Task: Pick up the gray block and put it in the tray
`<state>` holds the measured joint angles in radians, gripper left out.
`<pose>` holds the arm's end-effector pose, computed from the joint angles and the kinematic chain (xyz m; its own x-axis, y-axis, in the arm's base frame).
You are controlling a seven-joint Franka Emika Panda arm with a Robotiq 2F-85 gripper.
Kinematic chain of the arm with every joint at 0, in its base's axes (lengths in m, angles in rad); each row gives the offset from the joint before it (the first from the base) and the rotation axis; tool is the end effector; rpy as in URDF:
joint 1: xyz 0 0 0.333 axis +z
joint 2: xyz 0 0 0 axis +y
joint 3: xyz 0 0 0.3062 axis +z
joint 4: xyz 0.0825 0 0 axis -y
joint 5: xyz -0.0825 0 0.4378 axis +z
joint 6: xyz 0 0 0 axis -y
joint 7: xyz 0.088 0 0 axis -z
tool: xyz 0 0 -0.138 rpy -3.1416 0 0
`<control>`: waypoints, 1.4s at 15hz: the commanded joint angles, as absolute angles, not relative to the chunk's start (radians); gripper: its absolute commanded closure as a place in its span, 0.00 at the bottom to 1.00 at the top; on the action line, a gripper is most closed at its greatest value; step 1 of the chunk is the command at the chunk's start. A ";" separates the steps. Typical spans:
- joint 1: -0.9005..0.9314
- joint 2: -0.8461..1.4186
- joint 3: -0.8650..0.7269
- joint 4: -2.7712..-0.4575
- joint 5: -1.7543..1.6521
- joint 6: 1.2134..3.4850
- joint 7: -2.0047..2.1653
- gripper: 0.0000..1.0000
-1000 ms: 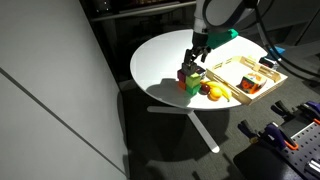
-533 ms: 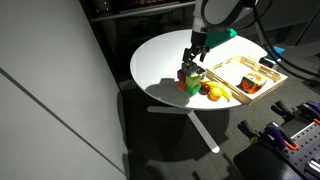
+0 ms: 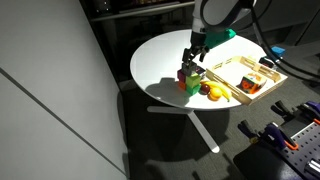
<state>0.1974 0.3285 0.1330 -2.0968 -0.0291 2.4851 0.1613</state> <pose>0.5889 0.2034 0.1895 0.9818 0.1809 0.0586 0.1831 -0.9825 -0.0334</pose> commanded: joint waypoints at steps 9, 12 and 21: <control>0.203 0.349 0.129 -2.072 -0.029 2.498 0.162 0.00; 0.204 0.357 0.126 -2.060 -0.035 2.508 0.165 0.00; 0.207 0.408 0.105 -2.027 -0.048 2.537 0.169 0.25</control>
